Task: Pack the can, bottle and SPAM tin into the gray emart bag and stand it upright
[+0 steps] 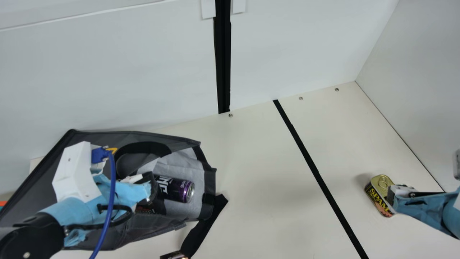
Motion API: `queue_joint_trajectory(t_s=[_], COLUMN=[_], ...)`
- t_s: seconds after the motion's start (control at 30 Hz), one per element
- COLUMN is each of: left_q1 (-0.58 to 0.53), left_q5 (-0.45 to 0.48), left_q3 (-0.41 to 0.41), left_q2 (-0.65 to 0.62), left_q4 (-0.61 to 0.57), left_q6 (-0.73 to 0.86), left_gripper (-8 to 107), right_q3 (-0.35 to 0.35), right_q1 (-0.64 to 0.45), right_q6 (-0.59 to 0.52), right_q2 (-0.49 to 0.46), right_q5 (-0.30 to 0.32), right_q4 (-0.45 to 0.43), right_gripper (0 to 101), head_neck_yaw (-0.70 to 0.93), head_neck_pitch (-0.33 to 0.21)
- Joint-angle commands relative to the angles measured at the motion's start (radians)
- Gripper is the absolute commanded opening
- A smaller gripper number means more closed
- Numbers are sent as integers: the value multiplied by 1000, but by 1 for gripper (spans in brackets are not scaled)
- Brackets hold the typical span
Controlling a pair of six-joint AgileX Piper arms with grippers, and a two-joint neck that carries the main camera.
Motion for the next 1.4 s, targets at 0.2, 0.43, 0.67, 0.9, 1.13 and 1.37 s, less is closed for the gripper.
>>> queue_joint_trajectory(t_s=[0.2,0.43,0.67,0.9,1.13,1.37], left_q1=[0,0,0,0,0,0], left_q5=[0,0,0,0,0,0], left_q3=[0,0,0,0,0,0], left_q2=[0,0,0,0,0,0], left_q4=[0,0,0,0,0,0], left_q6=[0,0,0,0,0,0], left_gripper=[-8,-8,-8,-8,-8,-8], right_q3=[-5,-7,-11,-35,-66,-89], right_q1=[-48,-80,-111,-148,-199,-258], right_q6=[-85,-151,-227,-331,-457,-586], right_q2=[29,75,131,190,258,330], right_q5=[0,0,0,0,0,0], right_q4=[-8,31,87,130,177,234], right_gripper=[95,95,95,95,95,95], head_neck_yaw=[-1,-1,-1,-1,-1,-1], head_neck_pitch=[-23,-23,-23,-23,-23,-23])
